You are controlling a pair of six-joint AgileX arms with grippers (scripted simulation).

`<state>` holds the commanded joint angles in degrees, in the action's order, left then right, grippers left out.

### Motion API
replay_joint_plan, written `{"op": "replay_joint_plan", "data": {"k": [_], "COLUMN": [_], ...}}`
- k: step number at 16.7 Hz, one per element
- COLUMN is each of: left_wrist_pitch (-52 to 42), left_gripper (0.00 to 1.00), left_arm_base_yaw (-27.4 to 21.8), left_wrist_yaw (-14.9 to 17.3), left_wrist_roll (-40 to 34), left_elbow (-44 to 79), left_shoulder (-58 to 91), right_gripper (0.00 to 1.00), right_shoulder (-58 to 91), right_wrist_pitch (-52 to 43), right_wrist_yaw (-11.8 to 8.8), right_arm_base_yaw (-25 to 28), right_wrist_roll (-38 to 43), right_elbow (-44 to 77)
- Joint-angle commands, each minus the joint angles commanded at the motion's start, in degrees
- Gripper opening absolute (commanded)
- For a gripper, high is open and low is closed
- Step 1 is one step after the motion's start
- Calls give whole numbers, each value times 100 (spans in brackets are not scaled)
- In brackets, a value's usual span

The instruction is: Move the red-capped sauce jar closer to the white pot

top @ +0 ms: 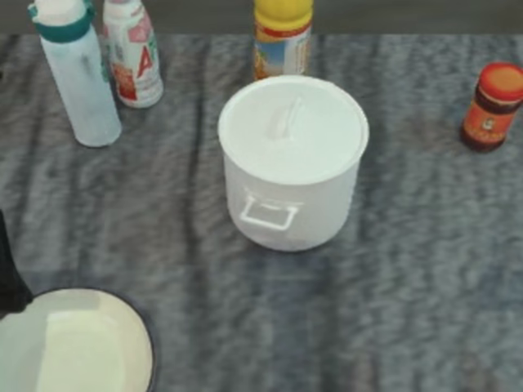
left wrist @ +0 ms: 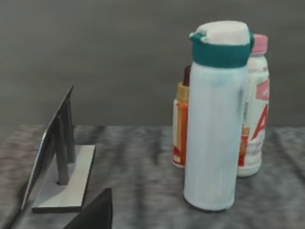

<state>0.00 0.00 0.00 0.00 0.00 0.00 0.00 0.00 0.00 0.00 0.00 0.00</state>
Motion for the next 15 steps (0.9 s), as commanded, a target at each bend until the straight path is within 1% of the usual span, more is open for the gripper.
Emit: {"op": "replay_joint_plan", "data": {"k": [4,7,11,15], "left_wrist_pitch": [0,0,0,0], "left_gripper": [100,100,100,100], "left_arm_base_yaw": [0,0,0,0], "left_wrist_yaw": [0,0,0,0], "left_wrist_roll": [0,0,0,0], "left_elbow": [0,0,0,0], "left_shoulder": [0,0,0,0], "right_gripper": [100,100,100,100], "right_shoulder": [149,769,2181,4026], "right_wrist_pitch": [-119,-596,-1596,-2731], "right_wrist_yaw": [-4,0,33,55], "right_arm_base_yaw": [-1,-26,-106,-185], "right_wrist_roll": [-11,-59,-182,-383], "right_elbow": [109,588,1816,3657]}}
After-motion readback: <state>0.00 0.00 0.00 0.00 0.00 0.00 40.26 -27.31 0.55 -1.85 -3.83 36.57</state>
